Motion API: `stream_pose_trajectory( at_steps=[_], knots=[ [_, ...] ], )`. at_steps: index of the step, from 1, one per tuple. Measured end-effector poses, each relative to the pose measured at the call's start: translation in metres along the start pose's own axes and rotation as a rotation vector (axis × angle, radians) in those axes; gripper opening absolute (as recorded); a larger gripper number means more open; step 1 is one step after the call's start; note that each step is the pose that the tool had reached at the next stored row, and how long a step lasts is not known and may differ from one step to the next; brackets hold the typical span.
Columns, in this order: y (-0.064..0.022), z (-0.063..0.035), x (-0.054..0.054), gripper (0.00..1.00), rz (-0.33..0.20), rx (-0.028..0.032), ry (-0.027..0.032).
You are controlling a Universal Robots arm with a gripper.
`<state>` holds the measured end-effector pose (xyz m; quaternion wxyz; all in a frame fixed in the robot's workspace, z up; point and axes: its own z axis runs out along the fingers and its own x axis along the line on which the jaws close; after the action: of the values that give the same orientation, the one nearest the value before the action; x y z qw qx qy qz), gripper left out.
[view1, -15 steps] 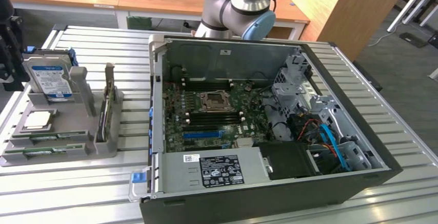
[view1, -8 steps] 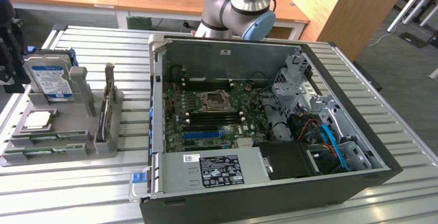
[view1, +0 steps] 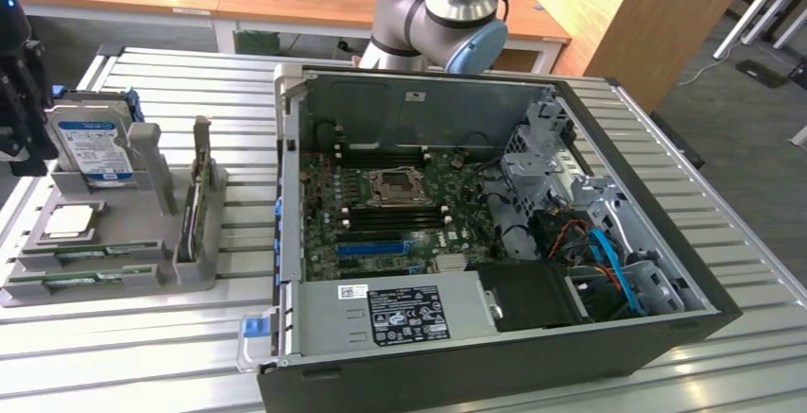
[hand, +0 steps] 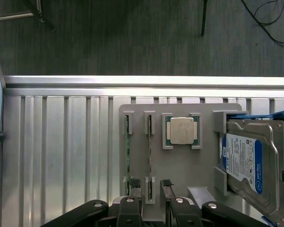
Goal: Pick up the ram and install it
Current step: 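Pick up the ram and move it above insertion slot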
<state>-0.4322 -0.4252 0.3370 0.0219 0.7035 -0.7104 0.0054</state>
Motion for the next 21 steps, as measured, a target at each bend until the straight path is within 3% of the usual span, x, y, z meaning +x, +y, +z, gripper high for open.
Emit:
stream_pose_trajectory(
  at_steps=[8, 10, 18, 21],
  knots=[
    [-0.0002, 0.0084, 0.000, 0.30, -0.001, 0.0001, 0.0039],
    [-0.0004, 0.0164, -0.001, 0.30, -0.002, 0.0002, 0.0184],
    [-0.0005, 0.0230, -0.001, 0.30, -0.002, 0.0006, 0.0425],
    [-0.0007, 0.0260, -0.001, 0.30, -0.003, 0.0005, 0.0488]
  ],
)
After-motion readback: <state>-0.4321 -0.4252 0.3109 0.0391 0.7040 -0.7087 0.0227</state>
